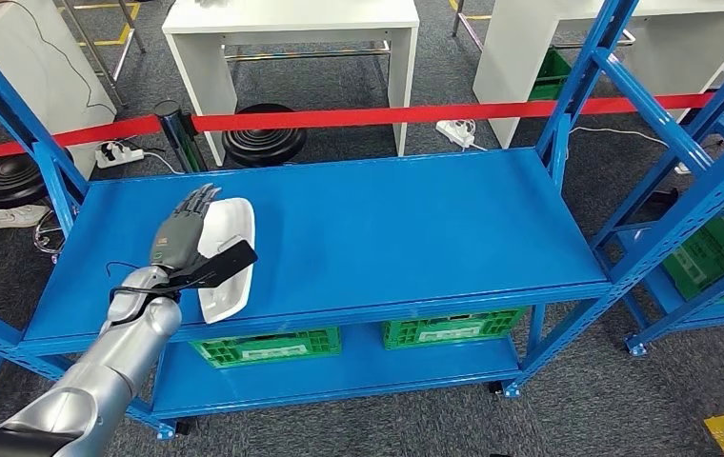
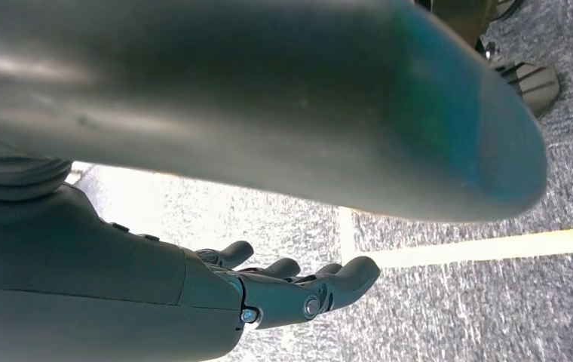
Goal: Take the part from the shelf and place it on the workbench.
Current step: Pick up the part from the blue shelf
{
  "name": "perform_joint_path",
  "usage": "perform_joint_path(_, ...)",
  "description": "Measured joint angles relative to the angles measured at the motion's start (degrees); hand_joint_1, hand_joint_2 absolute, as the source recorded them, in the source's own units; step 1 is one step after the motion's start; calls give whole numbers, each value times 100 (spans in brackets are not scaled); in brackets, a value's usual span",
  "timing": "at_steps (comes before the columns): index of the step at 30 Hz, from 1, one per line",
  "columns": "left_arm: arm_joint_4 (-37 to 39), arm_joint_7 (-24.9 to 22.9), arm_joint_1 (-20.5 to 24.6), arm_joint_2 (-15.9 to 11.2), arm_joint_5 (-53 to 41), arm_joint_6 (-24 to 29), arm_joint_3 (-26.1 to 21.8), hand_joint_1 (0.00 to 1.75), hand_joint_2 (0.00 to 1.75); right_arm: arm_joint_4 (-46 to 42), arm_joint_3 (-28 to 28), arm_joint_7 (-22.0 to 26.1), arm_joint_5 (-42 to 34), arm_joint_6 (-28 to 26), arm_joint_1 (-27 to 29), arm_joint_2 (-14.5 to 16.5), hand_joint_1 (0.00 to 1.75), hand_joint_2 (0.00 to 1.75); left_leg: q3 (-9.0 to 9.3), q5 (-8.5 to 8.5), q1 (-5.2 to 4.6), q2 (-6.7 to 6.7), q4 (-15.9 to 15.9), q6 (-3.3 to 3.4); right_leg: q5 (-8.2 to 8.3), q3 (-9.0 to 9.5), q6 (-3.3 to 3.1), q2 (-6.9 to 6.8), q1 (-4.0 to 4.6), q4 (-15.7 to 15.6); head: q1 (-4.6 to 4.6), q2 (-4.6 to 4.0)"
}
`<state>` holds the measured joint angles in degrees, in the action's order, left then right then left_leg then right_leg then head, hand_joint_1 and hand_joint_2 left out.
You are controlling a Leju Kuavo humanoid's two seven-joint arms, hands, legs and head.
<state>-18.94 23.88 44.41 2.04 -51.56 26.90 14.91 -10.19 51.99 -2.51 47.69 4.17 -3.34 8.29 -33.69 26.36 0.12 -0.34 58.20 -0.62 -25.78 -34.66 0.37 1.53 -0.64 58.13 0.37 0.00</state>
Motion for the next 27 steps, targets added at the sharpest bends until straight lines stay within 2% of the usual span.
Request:
perform_joint_path(4,-81,-319,11,56,-336,294,14,0,0,0,13,42,15,11,0,29,0,0,1,0,1,1,0,0,0,-1,0,1,1,0,0,0)
perform_joint_path(9,-108,-420,12,64,-422,371,15,0,0,0,16,60,21,11,0,37,0,0,0,-1,1,1,0,-2,0,-2,0,1,2,1,0,0)
perform_joint_path(22,-127,-393,20,101,-404,259,15,0,0,0,21,43,27,57,0,51,0,0,0,-2,1,1,0,-3,0,-2,0,1,1,1,0,0)
perform_joint_path(27,-127,-740,94,143,-693,34,66,0,0,1,22,30,56,75,0,52,0,0,0,-2,1,0,0,-4,0,-2,0,1,1,1,0,0)
